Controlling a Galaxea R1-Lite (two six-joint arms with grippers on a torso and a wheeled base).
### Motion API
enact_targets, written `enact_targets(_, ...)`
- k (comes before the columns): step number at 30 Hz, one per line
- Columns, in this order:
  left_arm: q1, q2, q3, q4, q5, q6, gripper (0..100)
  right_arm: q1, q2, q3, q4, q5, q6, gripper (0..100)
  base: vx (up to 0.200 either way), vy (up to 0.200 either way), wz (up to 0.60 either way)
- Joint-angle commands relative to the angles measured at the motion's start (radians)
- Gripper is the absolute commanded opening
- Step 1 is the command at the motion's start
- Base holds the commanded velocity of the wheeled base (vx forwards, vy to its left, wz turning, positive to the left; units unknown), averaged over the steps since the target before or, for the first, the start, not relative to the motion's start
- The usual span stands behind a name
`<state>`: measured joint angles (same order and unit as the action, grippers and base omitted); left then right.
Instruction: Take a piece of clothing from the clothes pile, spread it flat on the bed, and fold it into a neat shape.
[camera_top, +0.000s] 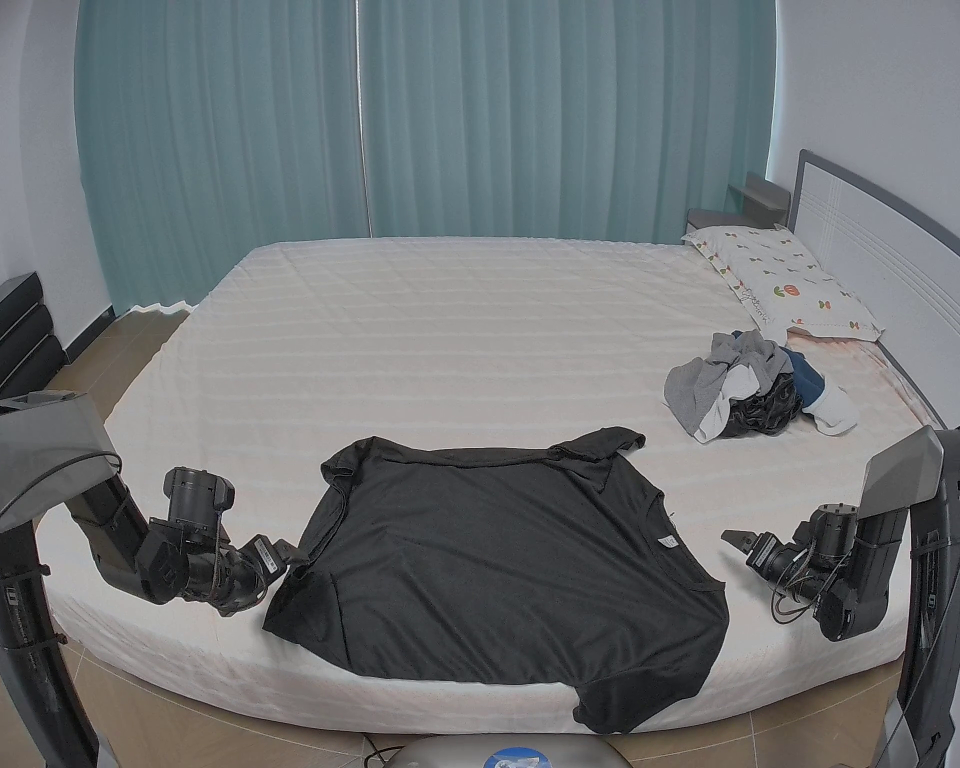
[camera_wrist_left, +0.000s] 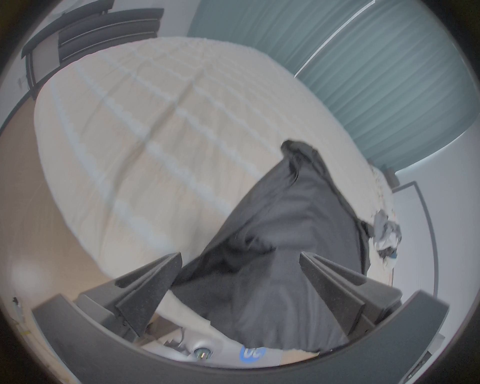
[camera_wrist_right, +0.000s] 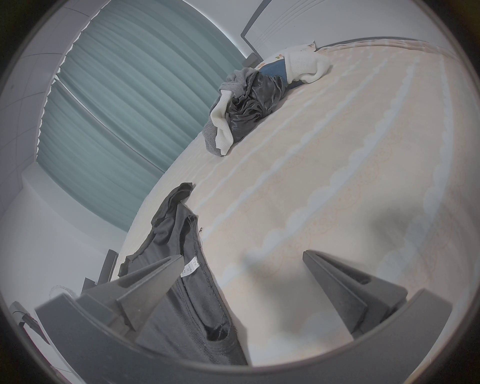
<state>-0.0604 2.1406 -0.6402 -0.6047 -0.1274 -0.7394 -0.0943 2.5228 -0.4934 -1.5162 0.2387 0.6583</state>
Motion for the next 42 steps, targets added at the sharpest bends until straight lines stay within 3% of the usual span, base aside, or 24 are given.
enact_targets(1, 0.002, -0.131, -0.021, 0.126, -0.044, 0.040, 100, 0.005, 0.010, 0.004, -0.001, 0.001, 0.001, 100, 0.000, 0.000, 0.00)
enact_targets(14, 0.004, -0.039, -0.058, 0.037, -0.050, -0.074, 100, 0.007, 0.013, 0.007, -0.001, -0.001, 0.000, 100, 0.000, 0.000, 0.00)
enact_targets(20, 0.002, -0.021, -0.056, 0.034, -0.050, -0.069, 100, 0.007, 0.013, 0.007, -0.001, -0.001, 0.000, 100, 0.000, 0.200, 0.00)
enact_targets(35, -0.001, 0.007, -0.059, -0.001, -0.047, -0.075, 100, 0.007, 0.014, 0.006, -0.002, -0.001, 0.000, 100, 0.000, 0.000, 0.00)
enact_targets(42, -0.004, 0.007, -0.065, -0.001, -0.049, -0.077, 100, 0.007, 0.014, 0.006, -0.002, -0.001, 0.000, 100, 0.200, 0.000, 0.00)
